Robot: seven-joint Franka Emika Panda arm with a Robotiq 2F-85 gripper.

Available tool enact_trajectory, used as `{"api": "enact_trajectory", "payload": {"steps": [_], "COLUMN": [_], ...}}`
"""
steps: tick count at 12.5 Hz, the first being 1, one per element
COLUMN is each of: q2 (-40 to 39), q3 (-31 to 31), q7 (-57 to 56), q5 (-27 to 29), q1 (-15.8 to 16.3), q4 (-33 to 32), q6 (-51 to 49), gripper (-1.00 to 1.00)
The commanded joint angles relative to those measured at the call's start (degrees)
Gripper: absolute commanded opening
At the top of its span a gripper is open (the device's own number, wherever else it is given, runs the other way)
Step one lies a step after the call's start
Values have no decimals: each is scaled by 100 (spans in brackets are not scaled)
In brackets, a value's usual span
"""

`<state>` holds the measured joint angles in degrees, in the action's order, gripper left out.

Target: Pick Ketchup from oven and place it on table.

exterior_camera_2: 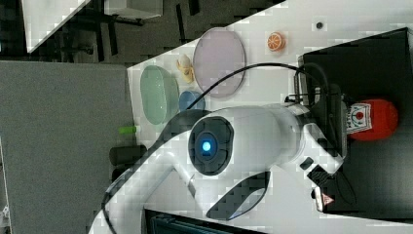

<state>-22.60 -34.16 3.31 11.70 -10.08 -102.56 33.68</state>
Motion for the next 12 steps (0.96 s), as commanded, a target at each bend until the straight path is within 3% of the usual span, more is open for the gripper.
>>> {"api": "enact_trajectory", "payload": {"steps": [1, 3, 6, 12], "q2": [741, 955, 1196, 1246], "q3": [177, 453, 991, 2465], "q7": [-208, -208, -208, -203], "q5": [-108, -198, -265, -300], "q1": [137, 390, 733, 1232], "q4": [1104, 1450, 1476, 1091], "q6": [-1424, -1754, -2008, -2282], "gripper": [27, 27, 27, 27]}}
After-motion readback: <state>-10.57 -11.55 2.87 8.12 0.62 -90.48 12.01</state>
